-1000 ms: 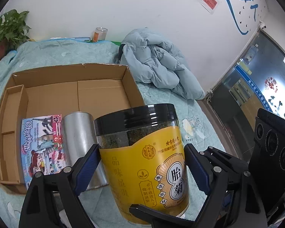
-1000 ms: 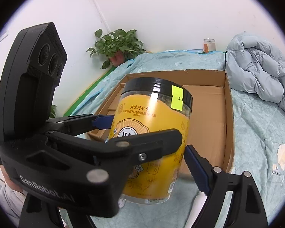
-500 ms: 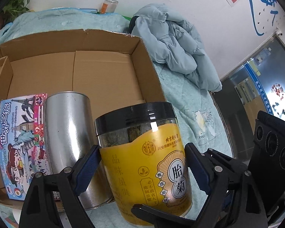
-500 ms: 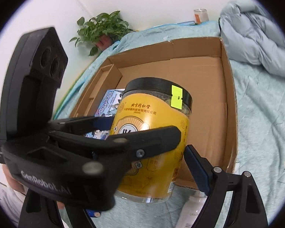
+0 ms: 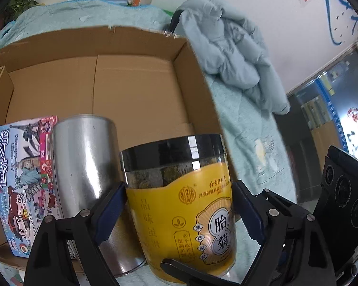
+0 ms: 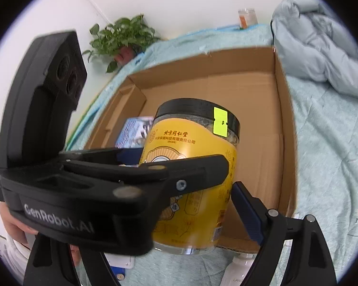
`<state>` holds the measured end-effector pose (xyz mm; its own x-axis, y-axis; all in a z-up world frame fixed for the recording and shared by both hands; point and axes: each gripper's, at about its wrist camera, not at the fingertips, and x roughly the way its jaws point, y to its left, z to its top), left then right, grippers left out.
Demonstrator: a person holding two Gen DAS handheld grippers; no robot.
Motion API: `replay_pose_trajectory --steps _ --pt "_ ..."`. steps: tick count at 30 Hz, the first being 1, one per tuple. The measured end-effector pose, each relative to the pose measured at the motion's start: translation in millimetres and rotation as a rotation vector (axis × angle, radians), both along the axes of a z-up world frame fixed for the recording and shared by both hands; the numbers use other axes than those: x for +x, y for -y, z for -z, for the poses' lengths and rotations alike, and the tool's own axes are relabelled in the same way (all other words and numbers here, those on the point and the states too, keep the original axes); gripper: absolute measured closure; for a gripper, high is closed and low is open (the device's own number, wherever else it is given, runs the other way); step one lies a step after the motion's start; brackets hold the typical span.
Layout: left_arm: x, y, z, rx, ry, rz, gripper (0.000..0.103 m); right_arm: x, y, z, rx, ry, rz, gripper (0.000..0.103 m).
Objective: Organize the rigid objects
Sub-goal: 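Carry the yellow jar into the box beside the silver can and release, then withdraw the left gripper from the box toward the white spray bottle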
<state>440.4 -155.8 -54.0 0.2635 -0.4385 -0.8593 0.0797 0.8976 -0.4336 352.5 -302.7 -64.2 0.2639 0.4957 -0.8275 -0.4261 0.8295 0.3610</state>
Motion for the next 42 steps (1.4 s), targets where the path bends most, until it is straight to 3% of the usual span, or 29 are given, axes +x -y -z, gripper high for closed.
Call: replay_pose_trajectory --steps 8,15,19,22,25,26,27,28,29,30,31,32,33,34,35,36,38,42 --pt "-7.8 1.6 -8.3 0.085 0.078 0.011 0.018 -1.8 7.0 34.5 -0.037 -0.088 0.056 0.021" --pt "-40.6 -26.0 -28.2 0.099 0.177 -0.027 0.019 -1.9 -3.2 41.3 -0.138 -0.046 0.08 0.019" --pt "-85.7 -51.1 -57.1 0.123 0.356 -0.084 0.017 -22.5 -6.0 32.4 -0.189 0.052 0.056 0.015" --pt "-124.0 -63.0 -73.1 0.197 0.484 -0.126 0.0 -43.3 4.8 19.1 -0.189 0.133 0.095 0.014" --pt "-156.4 -73.2 -76.0 0.217 0.526 -0.15 0.003 -73.7 19.1 6.2 -0.16 0.23 0.168 0.015" --pt "-167.1 -77.1 -75.1 0.209 0.524 -0.149 0.025 -86.0 22.4 3.1 -0.148 0.263 0.171 0.015" --pt "-175.0 -79.8 -73.3 0.2 0.516 -0.143 0.07 -96.8 24.8 0.9 -0.137 0.3 0.172 0.023" --pt "-182.4 -82.4 -68.8 0.207 0.477 -0.13 0.09 -110.9 27.3 -1.9 -0.139 0.356 0.189 0.049" --pt "-187.0 -83.5 -65.6 0.221 0.453 -0.136 0.102 -117.6 25.9 -2.6 -0.16 0.382 0.21 0.065" --pt "-194.6 -86.4 -63.1 0.242 0.44 -0.157 0.101 -124.0 25.7 -2.3 -0.191 0.391 0.228 0.08" --pt "-203.6 -89.2 -63.0 0.261 0.433 -0.169 0.101 -130.0 26.3 -1.1 -0.195 0.383 0.233 0.08" --pt "-210.9 -92.0 -64.2 0.272 0.43 -0.175 0.1 -133.7 27.0 -0.2 -0.179 0.375 0.228 0.08" --pt "-218.2 -95.1 -67.6 0.285 0.431 -0.193 0.086 -137.4 26.8 0.2 -0.171 0.37 0.219 0.071" --pt "-225.3 -98.7 -72.2 0.313 0.428 -0.217 0.066 -141.3 25.8 0.5 -0.173 0.368 0.207 0.039" --pt "-232.4 -101.0 -76.7 0.347 0.423 -0.236 0.006 -146.1 29.3 0.0 -0.173 0.371 0.198 0.02" --pt "-241.3 -103.9 -81.6 0.368 0.438 -0.257 0.004 -153.3 30.3 -0.6 -0.165 0.385 0.192 0.005" --pt "-255.3 -107.1 -87.4 0.384 0.471 -0.262 0.001 -164.5 34.9 -1.2 -0.143 0.405 0.191 0.004" --pt "-278.1 -105.7 -82.0 0.481 0.448 -0.253 0.001 -172.3 57.1 11.1 -0.085 0.317 0.218 0.004"
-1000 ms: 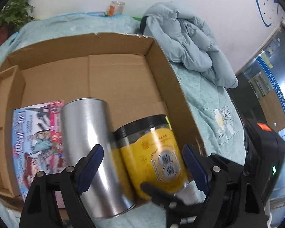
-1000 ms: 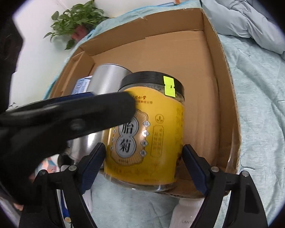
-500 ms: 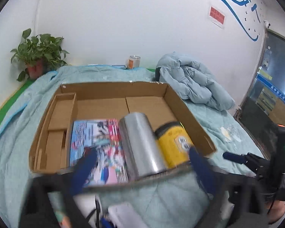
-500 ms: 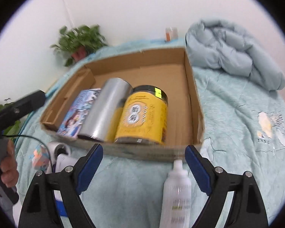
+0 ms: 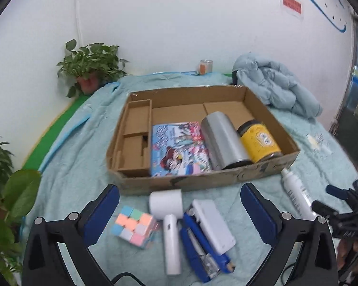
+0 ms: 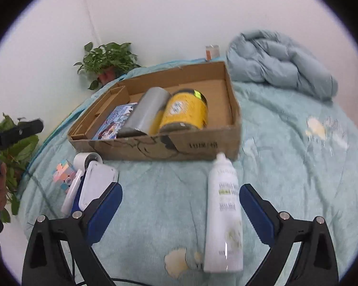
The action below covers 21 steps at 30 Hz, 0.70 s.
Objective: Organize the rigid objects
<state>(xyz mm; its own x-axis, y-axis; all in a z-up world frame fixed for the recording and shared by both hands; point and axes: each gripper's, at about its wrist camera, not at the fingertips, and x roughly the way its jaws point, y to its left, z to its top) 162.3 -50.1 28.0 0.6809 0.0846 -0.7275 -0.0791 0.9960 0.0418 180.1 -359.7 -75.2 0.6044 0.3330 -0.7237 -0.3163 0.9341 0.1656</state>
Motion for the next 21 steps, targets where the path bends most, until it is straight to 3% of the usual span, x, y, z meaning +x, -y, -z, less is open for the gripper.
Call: replay_pose_trajectory --steps 3,6,11,13,21 --pt "-12.4 0.9 11.7 -0.021 -0.023 -0.014 0.001 -8.1 18.5 11.9 -0.01 -0.048 0.022 0.005" --pt "-17.8 9.8 24.2 -0.073 -0.046 -0.001 0.001 -13.0 29.4 29.1 -0.034 -0.099 0.006 0.012" --pt "-11.1 38.6 46.6 -0.114 -0.082 0.071 0.001 -11.1 36.2 57.4 -0.055 -0.202 0.04 0.039" --pt "-5.4 49.6 53.0 -0.127 -0.102 0.108 0.001 -10.0 37.9 61.5 -0.056 -0.208 0.051 0.059" --pt "33.0 75.8 76.8 -0.272 -0.214 0.208 0.001 -21.5 22.6 56.2 -0.168 -0.147 -0.038 0.059"
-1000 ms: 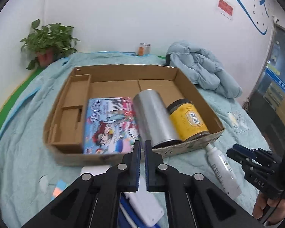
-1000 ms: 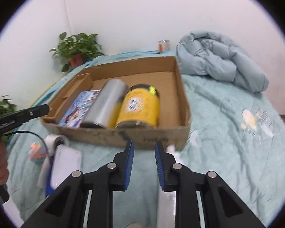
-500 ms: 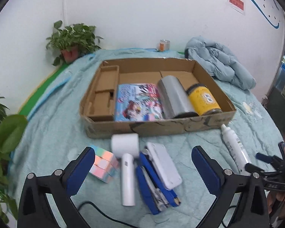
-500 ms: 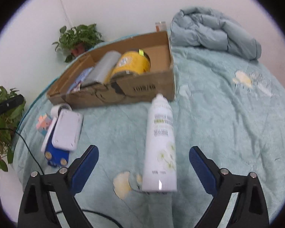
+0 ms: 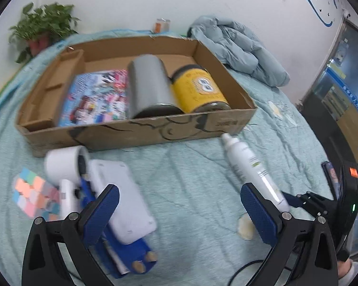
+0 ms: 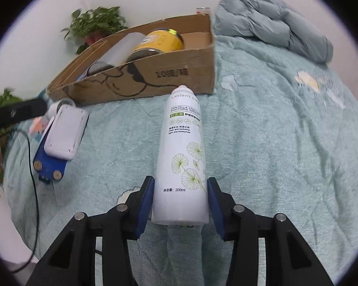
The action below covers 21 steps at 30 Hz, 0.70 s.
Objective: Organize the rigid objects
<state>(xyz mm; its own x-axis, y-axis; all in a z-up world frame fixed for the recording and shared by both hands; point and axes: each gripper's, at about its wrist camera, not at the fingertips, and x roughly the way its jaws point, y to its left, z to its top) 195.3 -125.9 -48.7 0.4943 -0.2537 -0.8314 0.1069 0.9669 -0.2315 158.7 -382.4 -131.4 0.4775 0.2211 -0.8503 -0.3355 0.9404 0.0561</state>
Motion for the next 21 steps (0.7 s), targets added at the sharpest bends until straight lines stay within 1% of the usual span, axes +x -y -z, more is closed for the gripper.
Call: replay_pose_trajectory --steps 2,3,4,5,7,8,10,11,13,15,17,18,19,21 --pt "10.9 9.3 9.9 -0.054 -0.046 0.018 0.001 -6.7 -14.4 -2.2 -0.05 0.031 -0.066 0.059" --pt "15.7 13.2 14.8 -0.08 -0.07 0.034 0.002 -9.7 -19.6 -3.0 -0.052 0.036 -0.09 0.057" --pt "21.2 18.0 21.1 -0.114 -0.099 0.056 0.002 -12.9 -24.8 -4.0 -0.034 0.034 -0.12 0.054" --pt "26.1 23.1 28.4 -0.145 -0.132 0.075 0.003 -15.7 -29.8 -4.6 0.007 0.02 -0.153 0.053" --pt "31.7 30.2 39.7 -0.177 -0.184 0.096 0.008 -17.6 -35.5 -4.4 0.099 -0.029 -0.202 0.053" --pt "33.3 32.9 44.8 -0.194 -0.205 0.109 0.011 -18.0 -37.3 -6.0 0.147 -0.047 -0.213 0.053" --pt "35.0 36.6 52.5 -0.224 -0.232 0.129 0.016 -18.4 -36.1 -12.5 0.212 -0.046 -0.208 0.053" --pt "36.0 37.9 56.2 -0.231 -0.244 0.131 0.019 -17.4 -34.4 -14.3 0.231 -0.049 -0.203 0.053" --pt "37.2 38.8 63.0 -0.217 -0.263 0.119 0.025 -12.2 -29.7 -13.4 0.262 -0.075 -0.187 0.053" --pt "38.6 39.0 69.9 -0.216 -0.289 0.119 0.033 -6.7 -32.0 -8.2 0.237 -0.109 -0.185 0.053" --pt "37.7 38.0 76.6 -0.224 -0.313 0.123 0.038 -4.1 -41.2 -5.1 0.225 -0.136 -0.208 0.053" --pt "37.2 37.4 80.4 -0.221 -0.325 0.123 0.039 -3.8 -46.0 -4.0 0.232 -0.15 -0.217 0.053" --pt "36.4 36.7 80.7 -0.222 -0.316 0.122 0.039 -2.9 -51.5 -1.5 0.244 -0.168 -0.225 0.05" --pt "37.3 36.0 82.3 -0.231 -0.319 0.118 0.041 -1.8 -64.0 2.8 0.218 -0.182 -0.219 0.05"
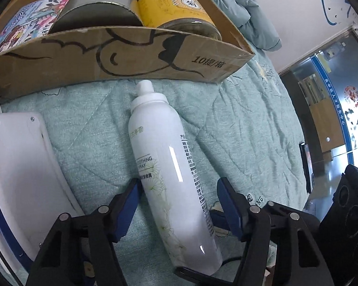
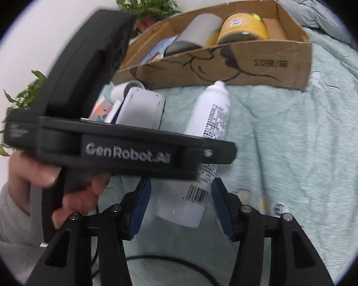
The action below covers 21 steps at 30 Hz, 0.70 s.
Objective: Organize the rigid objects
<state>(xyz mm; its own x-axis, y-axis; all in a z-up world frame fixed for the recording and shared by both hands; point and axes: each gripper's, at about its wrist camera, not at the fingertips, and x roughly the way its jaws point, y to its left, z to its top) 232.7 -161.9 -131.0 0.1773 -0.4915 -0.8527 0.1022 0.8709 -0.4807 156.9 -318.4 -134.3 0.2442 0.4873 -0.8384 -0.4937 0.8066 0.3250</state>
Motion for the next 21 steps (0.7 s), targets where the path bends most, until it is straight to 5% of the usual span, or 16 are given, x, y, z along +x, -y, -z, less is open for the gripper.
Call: replay_pose_trajectory --steps 5,14,21 --pt "-0.4 -3.4 -0.8 0.011 0.005 -0.001 0.054 6.6 -15.1 15.6 -0.055 -0.05 0.069 0.052" --pt "-2.2 -6.7 -3.6 -0.01 0.019 -0.008 0.055 5.2 -27.6 15.4 -0.058 -0.058 0.112 0.054" --pt "-9.3 -10.9 -48.9 0.019 0.139 -0.034 0.056 4.0 -30.1 -8.1 -0.003 -0.004 0.105 0.054"
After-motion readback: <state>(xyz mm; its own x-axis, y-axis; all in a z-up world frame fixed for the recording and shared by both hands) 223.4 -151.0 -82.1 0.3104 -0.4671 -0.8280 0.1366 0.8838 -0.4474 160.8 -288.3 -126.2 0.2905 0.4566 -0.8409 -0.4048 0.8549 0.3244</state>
